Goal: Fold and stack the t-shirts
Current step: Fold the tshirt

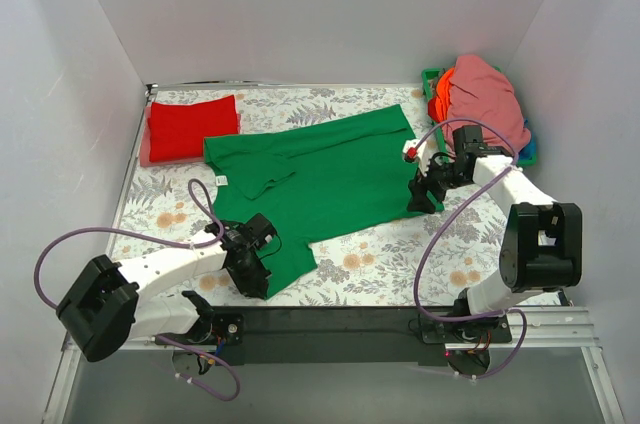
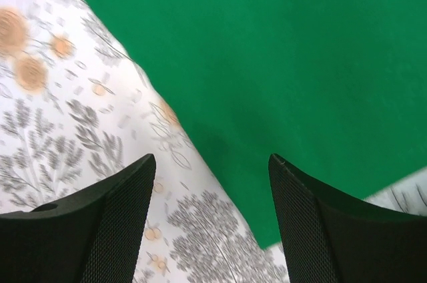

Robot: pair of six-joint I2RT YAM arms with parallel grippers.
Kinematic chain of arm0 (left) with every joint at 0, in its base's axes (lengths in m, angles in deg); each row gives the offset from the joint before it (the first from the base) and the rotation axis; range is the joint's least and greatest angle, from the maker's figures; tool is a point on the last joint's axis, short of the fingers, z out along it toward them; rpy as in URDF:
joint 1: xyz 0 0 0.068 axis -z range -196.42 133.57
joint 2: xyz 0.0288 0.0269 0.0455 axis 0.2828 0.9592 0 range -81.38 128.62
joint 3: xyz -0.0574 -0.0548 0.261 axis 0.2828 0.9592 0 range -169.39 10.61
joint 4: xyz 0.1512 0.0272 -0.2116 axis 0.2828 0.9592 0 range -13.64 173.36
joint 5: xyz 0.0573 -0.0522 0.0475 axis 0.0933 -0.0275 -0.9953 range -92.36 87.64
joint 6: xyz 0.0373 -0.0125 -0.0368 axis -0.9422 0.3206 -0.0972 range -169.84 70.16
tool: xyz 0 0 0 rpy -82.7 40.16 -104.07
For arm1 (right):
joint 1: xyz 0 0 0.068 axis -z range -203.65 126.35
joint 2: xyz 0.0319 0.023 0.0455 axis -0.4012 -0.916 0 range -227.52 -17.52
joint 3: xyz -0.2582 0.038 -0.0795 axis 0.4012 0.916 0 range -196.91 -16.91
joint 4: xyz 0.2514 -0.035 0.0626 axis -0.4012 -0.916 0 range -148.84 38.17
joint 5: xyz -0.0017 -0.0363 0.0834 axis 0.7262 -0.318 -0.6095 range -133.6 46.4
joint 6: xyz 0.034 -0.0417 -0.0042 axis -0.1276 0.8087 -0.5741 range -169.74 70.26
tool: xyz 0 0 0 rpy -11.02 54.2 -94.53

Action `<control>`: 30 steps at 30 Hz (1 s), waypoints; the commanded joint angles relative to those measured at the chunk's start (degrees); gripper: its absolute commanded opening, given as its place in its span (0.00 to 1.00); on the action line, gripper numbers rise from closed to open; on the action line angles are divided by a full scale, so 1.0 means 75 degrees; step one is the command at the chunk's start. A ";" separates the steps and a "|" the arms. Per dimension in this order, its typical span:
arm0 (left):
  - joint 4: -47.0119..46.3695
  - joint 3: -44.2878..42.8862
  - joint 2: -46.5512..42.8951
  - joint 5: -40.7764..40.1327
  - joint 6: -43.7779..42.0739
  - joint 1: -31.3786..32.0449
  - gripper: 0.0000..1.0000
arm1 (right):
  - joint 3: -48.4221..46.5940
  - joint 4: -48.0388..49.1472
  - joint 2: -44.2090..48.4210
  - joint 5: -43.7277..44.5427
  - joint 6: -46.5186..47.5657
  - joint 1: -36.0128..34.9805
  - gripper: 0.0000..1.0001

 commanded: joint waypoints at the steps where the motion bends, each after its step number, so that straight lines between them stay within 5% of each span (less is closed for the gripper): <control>1: -0.0070 -0.0246 -0.0293 -0.0518 0.0018 0.0036 0.00 | -0.0133 -0.0222 0.0014 0.1110 0.0574 0.0364 0.75; 8: 0.0012 -0.0469 -0.0446 -0.0601 -0.0158 0.0036 0.00 | -0.0684 -0.0492 -0.1030 0.2446 0.0704 0.0986 0.63; 16: 0.0036 -0.0492 -0.0645 -0.0577 -0.0264 0.0036 0.00 | -0.0825 -0.0083 -0.1721 0.2998 0.0376 0.1010 0.61; 30: 0.0235 -0.0984 -0.0879 -0.0951 -0.0264 0.0024 0.00 | -0.0579 -0.0316 -0.1757 0.2167 0.0294 0.0987 0.36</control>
